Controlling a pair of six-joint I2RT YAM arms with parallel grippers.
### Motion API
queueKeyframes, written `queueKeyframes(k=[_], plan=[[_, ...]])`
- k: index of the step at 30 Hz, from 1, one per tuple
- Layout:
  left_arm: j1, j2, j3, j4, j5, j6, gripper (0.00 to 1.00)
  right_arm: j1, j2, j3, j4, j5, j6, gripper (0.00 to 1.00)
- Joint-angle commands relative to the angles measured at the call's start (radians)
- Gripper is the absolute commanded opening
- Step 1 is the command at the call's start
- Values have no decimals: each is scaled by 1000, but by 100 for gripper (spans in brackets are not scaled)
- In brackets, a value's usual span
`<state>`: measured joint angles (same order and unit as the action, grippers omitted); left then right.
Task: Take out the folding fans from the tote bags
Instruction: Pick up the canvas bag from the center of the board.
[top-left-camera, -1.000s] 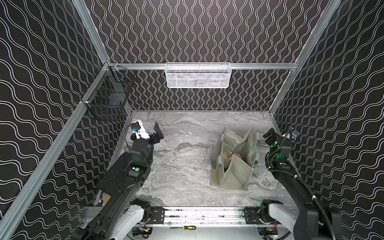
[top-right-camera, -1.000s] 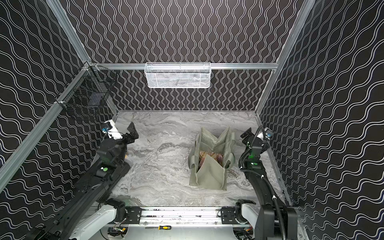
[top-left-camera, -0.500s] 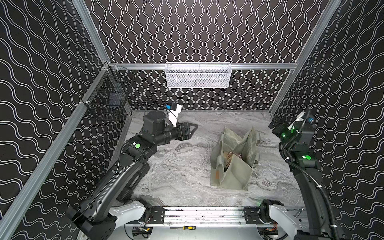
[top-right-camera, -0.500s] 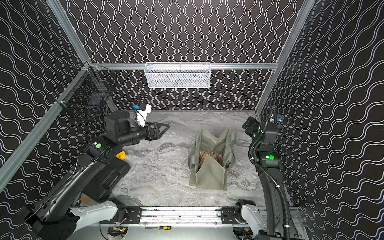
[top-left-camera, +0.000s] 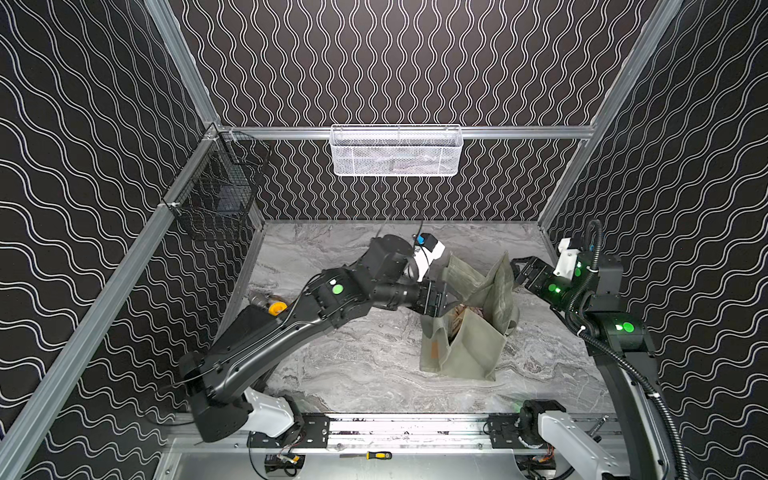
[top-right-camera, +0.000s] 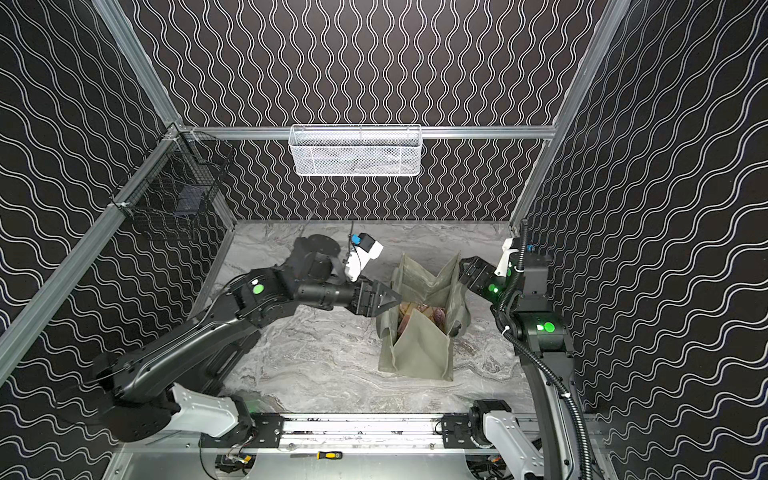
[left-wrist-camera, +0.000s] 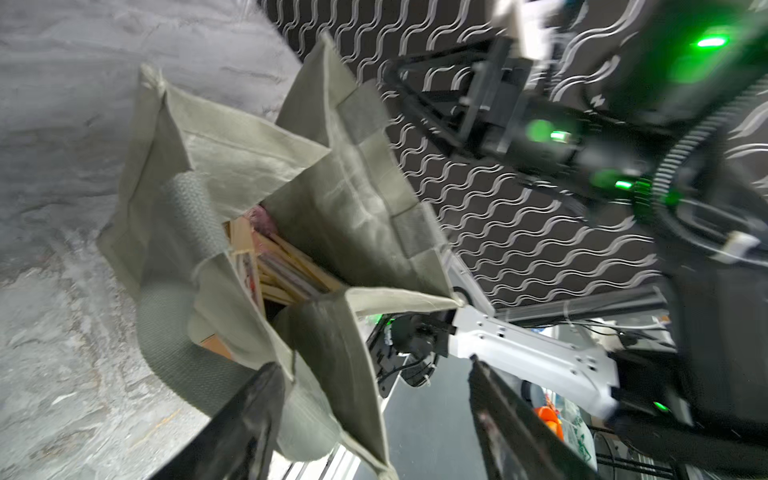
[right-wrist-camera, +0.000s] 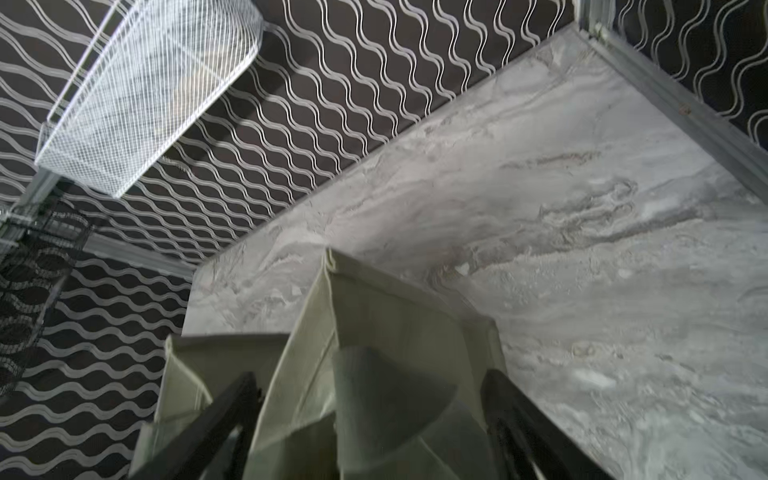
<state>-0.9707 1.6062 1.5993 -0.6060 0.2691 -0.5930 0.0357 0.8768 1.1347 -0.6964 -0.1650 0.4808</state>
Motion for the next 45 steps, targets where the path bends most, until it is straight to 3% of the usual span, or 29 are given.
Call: queueKeyframes(k=[1, 11, 14, 21, 27, 32, 40, 45], plan=[[-27, 60, 46, -42, -62, 34, 73, 2, 1, 15, -80, -81, -34, 83], [-35, 158, 98, -123, -168, 64, 68, 34, 35, -20, -123, -128, -72, 66], [-37, 163, 115, -151, -221, 72, 68, 39, 45, -39, -123, -121, -74, 65], [-38, 142, 223, -217, -221, 118, 68, 40, 48, -61, -98, -143, -69, 62], [-39, 98, 187, -235, -320, 106, 71, 44, 60, -46, -118, -139, -82, 60], [-39, 189, 216, -244, -252, 109, 71, 47, 56, -52, -111, -151, -82, 45], [-39, 256, 251, -253, -298, 115, 71, 47, 45, -68, -117, -160, -90, 16], [-39, 277, 248, -262, -319, 119, 66, 49, 42, -70, -106, -177, -90, 6]])
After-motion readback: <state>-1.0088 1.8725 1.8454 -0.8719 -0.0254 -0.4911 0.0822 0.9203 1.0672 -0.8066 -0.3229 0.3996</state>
